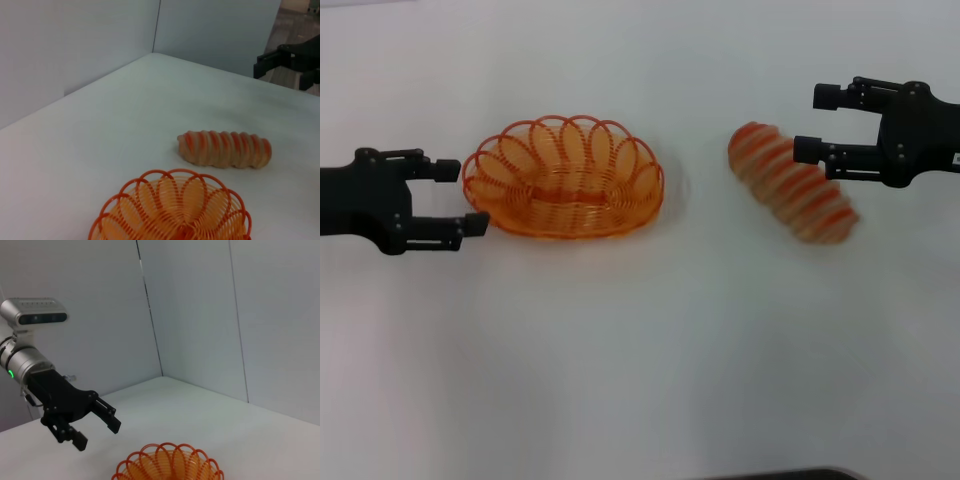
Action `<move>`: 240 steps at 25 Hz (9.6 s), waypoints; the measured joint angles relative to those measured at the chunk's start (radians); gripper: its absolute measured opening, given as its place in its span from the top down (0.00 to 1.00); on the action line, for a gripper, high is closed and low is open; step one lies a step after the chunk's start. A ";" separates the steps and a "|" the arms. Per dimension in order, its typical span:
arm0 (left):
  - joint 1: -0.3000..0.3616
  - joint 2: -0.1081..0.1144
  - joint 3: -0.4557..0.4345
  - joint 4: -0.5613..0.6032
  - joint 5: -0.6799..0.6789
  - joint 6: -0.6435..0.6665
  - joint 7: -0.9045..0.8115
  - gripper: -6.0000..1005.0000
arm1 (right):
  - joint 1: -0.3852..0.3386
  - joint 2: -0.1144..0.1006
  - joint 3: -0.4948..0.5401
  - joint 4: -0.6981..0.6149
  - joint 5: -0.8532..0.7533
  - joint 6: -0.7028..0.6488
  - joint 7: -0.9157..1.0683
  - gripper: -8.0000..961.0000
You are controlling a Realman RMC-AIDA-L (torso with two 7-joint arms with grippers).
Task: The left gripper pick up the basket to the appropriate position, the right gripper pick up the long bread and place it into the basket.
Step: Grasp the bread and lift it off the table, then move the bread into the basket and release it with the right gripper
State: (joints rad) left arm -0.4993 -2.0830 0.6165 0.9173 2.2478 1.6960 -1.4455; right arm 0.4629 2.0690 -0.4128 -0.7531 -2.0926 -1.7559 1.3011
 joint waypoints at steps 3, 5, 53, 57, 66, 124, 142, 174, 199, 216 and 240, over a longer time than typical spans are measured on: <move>0.010 -0.005 0.003 0.002 -0.003 -0.001 0.013 0.31 | 0.005 -0.003 -0.002 0.000 -0.005 -0.001 0.006 0.15; 0.013 -0.008 0.004 0.002 -0.003 -0.001 0.018 0.28 | 0.006 -0.005 -0.002 0.000 -0.006 -0.002 0.006 0.15; 0.025 -0.030 0.009 -0.014 -0.002 -0.084 0.028 0.12 | 0.375 -0.220 -0.243 -0.116 -0.322 0.053 0.814 0.14; 0.027 -0.031 0.008 -0.025 0.001 -0.100 0.032 0.12 | 0.416 -0.205 -0.304 -0.116 -0.393 0.083 0.887 0.14; 0.035 -0.030 0.005 -0.029 0.006 -0.108 0.033 0.12 | 0.465 -0.170 -0.453 -0.117 -0.448 0.130 1.113 0.14; 0.041 -0.022 0.007 -0.026 0.006 -0.134 0.058 0.12 | 0.535 0.010 -0.626 0.002 -0.830 0.247 1.333 0.14; 0.038 -0.020 0.008 -0.023 0.006 -0.133 0.059 0.12 | 0.540 0.012 -0.626 0.055 -0.836 0.284 1.333 0.20; 0.036 -0.020 0.002 -0.020 0.006 -0.133 0.060 0.12 | 0.530 0.010 -0.626 0.043 -0.832 0.275 1.312 0.55; 0.039 -0.020 0.002 -0.020 0.006 -0.131 0.060 0.12 | 0.529 0.009 -0.621 0.040 -0.830 0.273 1.294 0.75; 0.041 -0.010 -0.009 -0.002 0.005 -0.099 0.051 0.12 | 0.493 -0.004 -0.594 -0.083 -0.819 0.249 1.233 0.80; 0.062 -0.023 -0.040 -0.006 -0.002 -0.069 0.049 0.12 | 0.508 -0.061 -0.490 -0.104 -0.498 0.258 0.734 0.82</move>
State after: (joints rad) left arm -0.4376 -2.1056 0.5770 0.9111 2.2458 1.6269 -1.3969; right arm 0.9711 2.0084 -0.9025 -0.8568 -2.5902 -1.4983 2.0353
